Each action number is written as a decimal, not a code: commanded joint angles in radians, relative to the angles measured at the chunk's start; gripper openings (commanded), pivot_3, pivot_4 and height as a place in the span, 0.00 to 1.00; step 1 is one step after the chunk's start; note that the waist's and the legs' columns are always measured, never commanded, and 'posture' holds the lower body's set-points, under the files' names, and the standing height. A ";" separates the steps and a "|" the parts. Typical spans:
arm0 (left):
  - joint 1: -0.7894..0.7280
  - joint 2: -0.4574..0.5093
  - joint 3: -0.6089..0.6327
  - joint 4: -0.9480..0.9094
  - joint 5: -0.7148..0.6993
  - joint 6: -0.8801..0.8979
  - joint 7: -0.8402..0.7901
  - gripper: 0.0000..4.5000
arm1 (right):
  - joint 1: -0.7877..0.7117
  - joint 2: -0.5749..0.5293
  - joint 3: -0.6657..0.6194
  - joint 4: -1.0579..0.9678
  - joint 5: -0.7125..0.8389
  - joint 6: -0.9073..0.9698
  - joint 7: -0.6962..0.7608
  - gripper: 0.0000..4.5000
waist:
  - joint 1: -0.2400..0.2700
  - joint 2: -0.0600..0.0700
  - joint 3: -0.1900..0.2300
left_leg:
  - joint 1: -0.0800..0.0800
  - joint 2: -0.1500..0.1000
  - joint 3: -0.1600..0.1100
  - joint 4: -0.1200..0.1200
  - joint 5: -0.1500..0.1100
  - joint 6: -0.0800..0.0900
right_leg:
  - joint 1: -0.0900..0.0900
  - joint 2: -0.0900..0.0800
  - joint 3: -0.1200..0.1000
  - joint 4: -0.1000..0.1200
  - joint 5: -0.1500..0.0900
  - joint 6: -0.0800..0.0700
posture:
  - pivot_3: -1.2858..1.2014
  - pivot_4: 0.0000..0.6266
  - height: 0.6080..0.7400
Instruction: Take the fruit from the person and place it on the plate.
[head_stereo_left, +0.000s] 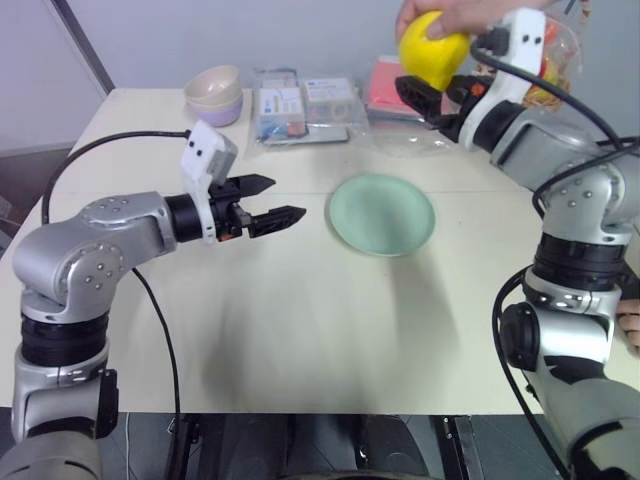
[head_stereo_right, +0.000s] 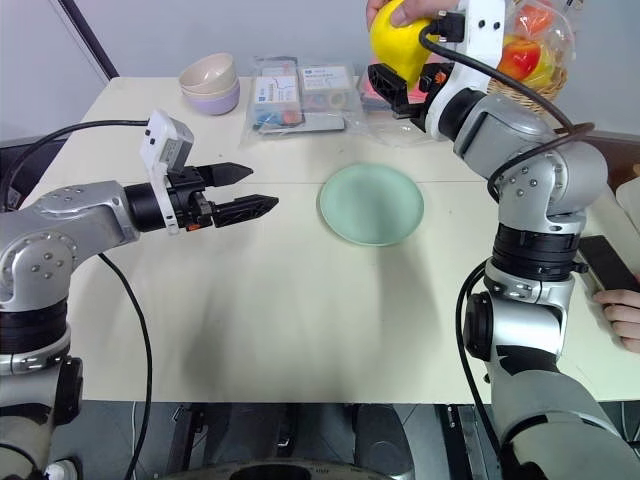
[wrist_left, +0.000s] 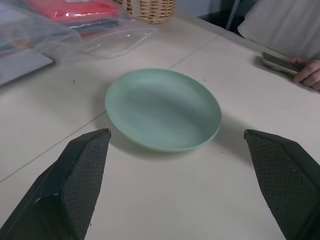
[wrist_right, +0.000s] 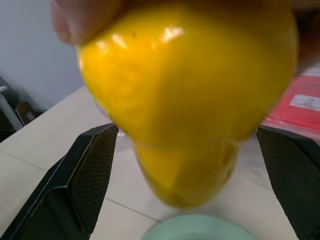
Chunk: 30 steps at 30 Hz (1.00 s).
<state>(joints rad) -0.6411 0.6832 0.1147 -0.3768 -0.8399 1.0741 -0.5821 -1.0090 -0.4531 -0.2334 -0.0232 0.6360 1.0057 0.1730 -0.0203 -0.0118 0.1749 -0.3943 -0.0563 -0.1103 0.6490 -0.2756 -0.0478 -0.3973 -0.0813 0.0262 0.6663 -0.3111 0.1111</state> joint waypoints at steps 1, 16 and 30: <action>-0.006 0.000 0.031 -0.034 -0.012 -0.015 0.007 1.00 | -0.045 0.006 0.000 -0.006 -0.017 -0.040 0.013 0.88 | 0.000 0.000 0.000 | 0.000 0.000 0.000 0.000 0.000 0.000 | 0.000 0.000 0.000 0.000 0.000 0.000 | 0.52 0.24 1.00; -0.011 -0.011 0.025 -0.025 -0.010 -0.017 0.010 1.00 | -0.049 0.006 0.000 -0.025 -0.027 -0.023 0.037 0.36 | 0.000 0.000 0.000 | 0.000 0.000 0.000 0.000 0.000 0.000 | -0.001 0.000 0.000 0.000 0.000 0.000 | 0.52 0.24 1.00; -0.021 -0.012 0.041 -0.021 -0.021 0.007 0.034 1.00 | 0.321 0.027 0.267 -0.048 -0.250 -0.167 0.083 0.36 | -0.001 0.000 0.000 | -0.001 0.000 0.000 0.000 0.000 0.000 | -0.002 0.000 0.001 0.000 0.000 0.000 | 0.52 0.24 1.00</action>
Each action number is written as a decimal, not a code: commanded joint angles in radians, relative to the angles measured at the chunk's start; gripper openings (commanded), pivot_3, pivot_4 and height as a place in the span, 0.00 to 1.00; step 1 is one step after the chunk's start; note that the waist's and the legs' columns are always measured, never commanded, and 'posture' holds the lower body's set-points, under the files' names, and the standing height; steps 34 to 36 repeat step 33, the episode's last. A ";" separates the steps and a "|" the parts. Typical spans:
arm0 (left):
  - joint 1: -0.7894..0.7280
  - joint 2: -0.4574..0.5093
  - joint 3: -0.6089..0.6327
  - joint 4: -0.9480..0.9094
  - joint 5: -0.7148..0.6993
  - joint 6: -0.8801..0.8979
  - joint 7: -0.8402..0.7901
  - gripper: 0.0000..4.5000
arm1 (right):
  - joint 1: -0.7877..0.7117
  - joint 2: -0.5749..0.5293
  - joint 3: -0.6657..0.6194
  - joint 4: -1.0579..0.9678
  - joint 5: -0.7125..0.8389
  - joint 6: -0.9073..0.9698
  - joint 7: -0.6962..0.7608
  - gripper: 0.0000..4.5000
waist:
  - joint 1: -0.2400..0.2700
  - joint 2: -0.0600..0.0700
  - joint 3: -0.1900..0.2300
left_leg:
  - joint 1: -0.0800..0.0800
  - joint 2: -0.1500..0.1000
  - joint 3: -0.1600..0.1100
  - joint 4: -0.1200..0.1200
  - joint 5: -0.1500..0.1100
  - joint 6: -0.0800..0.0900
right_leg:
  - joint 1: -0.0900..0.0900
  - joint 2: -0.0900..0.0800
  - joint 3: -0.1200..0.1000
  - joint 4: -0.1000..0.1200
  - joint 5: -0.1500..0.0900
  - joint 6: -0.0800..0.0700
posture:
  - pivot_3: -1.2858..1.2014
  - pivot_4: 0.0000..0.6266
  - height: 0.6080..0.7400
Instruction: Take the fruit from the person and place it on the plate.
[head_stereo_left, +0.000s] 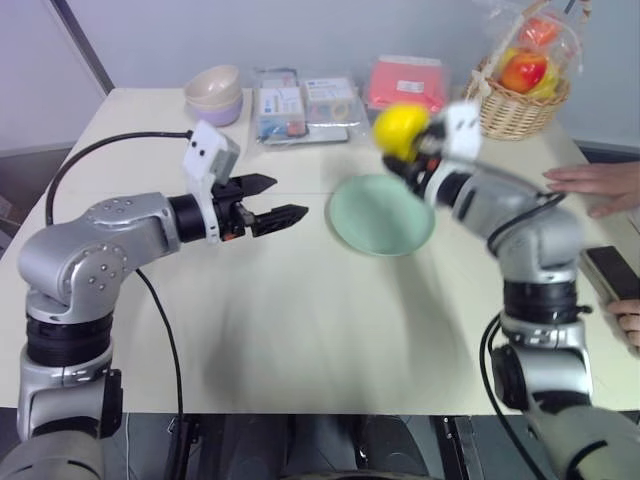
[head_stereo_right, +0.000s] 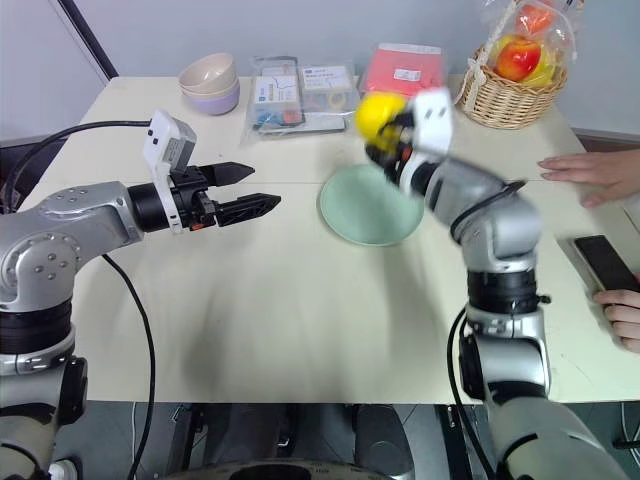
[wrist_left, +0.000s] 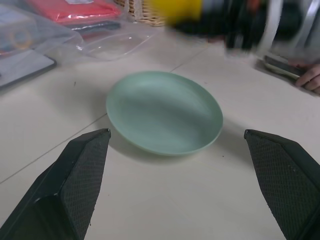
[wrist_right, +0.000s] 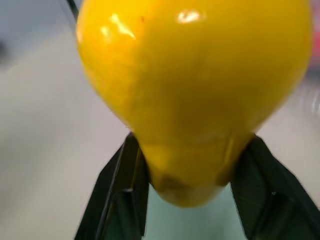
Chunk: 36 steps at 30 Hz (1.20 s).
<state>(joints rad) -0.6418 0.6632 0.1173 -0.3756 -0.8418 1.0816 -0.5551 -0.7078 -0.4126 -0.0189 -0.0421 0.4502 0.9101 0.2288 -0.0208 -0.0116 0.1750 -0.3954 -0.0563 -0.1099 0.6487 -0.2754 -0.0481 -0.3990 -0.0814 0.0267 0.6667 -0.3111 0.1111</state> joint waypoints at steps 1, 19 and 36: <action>-0.021 0.010 0.041 -0.024 -0.020 0.002 0.007 1.00 | 0.043 -0.012 0.069 -0.022 -0.083 -0.088 0.034 0.36 | -0.001 0.000 0.000 | -0.001 0.000 0.000 0.000 0.000 0.000 | -0.002 0.000 0.000 0.000 0.000 0.000 | 0.52 0.24 1.00; -0.015 0.010 0.037 -0.035 -0.038 0.013 0.016 1.00 | 0.163 -0.090 0.047 -0.167 -0.152 -0.108 0.206 0.99 | 0.002 0.000 0.000 | -0.005 0.000 0.000 0.001 0.001 -0.002 | -0.006 0.000 0.001 0.002 0.000 0.000 | 0.52 0.24 1.00; 0.014 -0.012 0.022 -0.047 -0.025 -0.007 0.007 1.00 | 0.376 -0.496 -0.559 -0.619 0.305 0.117 0.508 0.99 | 0.007 0.000 0.000 | -0.008 0.000 -0.002 0.004 -0.001 0.003 | -0.006 0.000 -0.001 0.001 0.000 0.000 | 0.52 0.24 1.00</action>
